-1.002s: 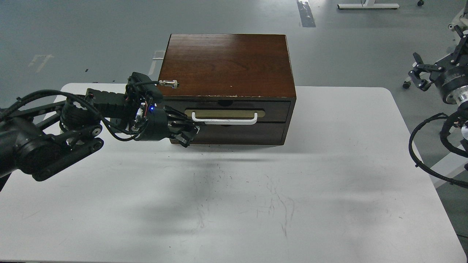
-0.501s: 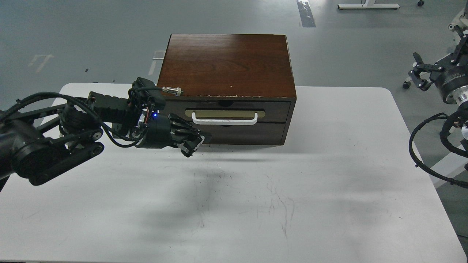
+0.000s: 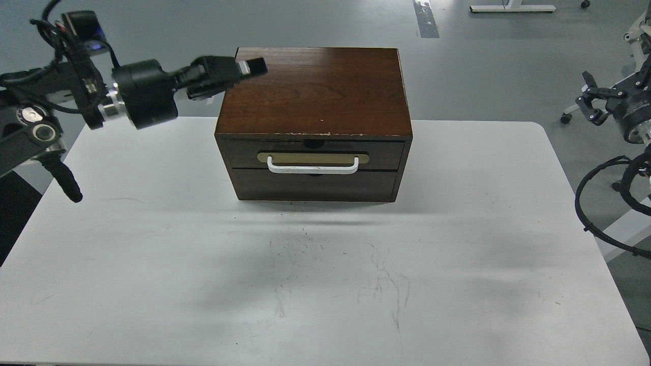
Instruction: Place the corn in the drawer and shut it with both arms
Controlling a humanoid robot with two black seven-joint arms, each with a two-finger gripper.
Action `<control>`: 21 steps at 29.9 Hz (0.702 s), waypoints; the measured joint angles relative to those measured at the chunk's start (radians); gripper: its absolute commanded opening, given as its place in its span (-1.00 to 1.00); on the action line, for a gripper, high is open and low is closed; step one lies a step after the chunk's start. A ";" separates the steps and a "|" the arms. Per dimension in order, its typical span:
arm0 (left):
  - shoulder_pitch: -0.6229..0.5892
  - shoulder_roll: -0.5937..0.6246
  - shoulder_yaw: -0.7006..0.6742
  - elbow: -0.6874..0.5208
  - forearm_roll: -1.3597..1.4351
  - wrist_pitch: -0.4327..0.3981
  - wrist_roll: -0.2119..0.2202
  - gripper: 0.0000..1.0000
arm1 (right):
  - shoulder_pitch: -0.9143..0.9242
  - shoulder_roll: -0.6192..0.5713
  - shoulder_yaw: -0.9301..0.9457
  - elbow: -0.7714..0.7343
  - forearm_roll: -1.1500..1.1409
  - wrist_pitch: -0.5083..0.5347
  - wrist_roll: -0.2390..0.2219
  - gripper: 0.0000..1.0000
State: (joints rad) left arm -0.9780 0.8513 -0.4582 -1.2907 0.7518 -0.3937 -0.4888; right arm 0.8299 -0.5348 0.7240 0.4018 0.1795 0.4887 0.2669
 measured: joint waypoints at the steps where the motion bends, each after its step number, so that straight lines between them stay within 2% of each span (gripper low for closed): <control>1: 0.000 0.002 -0.004 0.034 -0.110 0.002 0.000 0.75 | 0.003 0.000 0.000 0.000 0.000 0.000 0.000 1.00; 4: 0.000 -0.004 -0.012 0.133 -0.371 -0.002 0.000 0.81 | 0.015 0.000 0.002 0.000 0.000 0.000 0.000 1.00; 13: 0.015 -0.117 -0.014 0.493 -0.817 -0.031 0.000 0.81 | 0.043 0.037 0.066 0.009 0.004 0.000 0.000 1.00; 17: 0.029 -0.188 -0.015 0.635 -0.962 -0.073 0.000 0.81 | 0.040 0.054 0.107 0.003 0.010 0.000 -0.007 1.00; 21: 0.048 -0.237 -0.015 0.703 -0.998 -0.087 0.000 0.85 | 0.031 0.085 0.115 -0.006 0.062 0.000 -0.023 1.00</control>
State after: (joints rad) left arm -0.9296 0.6145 -0.4730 -0.5882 -0.2466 -0.4808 -0.4887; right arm 0.8607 -0.4502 0.8391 0.3959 0.2411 0.4887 0.2441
